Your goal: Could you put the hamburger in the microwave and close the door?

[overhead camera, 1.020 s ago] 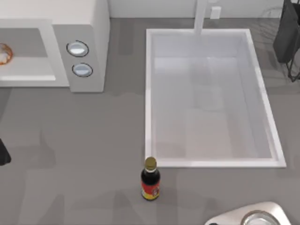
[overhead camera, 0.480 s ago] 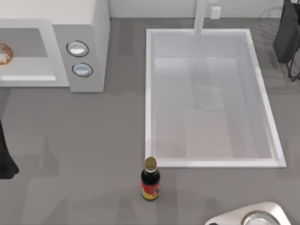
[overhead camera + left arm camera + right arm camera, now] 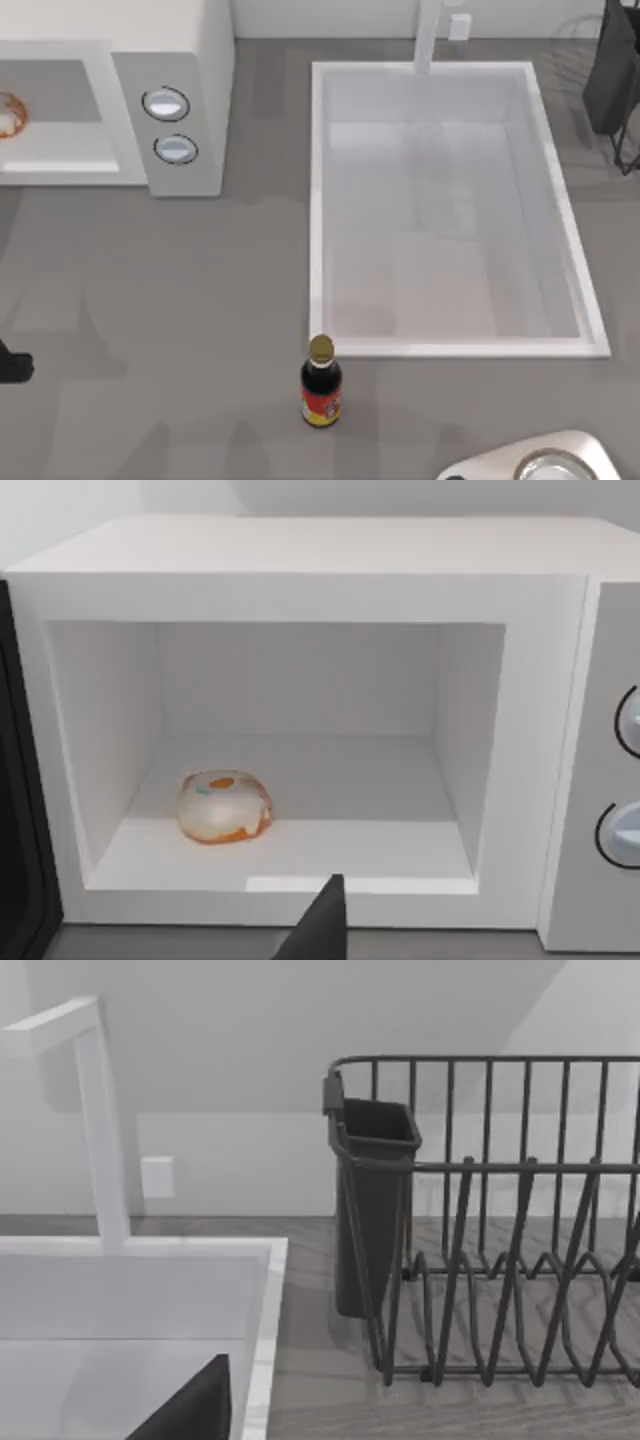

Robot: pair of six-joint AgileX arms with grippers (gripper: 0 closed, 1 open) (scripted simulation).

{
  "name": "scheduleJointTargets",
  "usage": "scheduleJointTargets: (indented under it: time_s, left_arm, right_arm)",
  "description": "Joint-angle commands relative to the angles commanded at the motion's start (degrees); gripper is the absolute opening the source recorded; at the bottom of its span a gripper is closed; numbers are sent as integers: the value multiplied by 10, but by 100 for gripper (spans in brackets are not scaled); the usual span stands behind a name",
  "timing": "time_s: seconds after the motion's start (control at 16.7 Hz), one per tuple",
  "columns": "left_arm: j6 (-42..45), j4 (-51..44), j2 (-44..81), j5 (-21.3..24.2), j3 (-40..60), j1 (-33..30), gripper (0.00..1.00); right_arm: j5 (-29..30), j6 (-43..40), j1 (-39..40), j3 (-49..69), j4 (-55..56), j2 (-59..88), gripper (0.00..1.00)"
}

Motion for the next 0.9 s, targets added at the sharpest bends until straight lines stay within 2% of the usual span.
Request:
scheduleJointTargets:
  time_s: [0.36, 0.9]
  left_arm:
    - [0, 0, 0, 0, 0, 0, 2]
    - [0, 0, 0, 0, 0, 0, 0]
  right_arm:
    - [0, 0, 0, 0, 0, 0, 100]
    - [0, 0, 0, 0, 0, 0, 100]
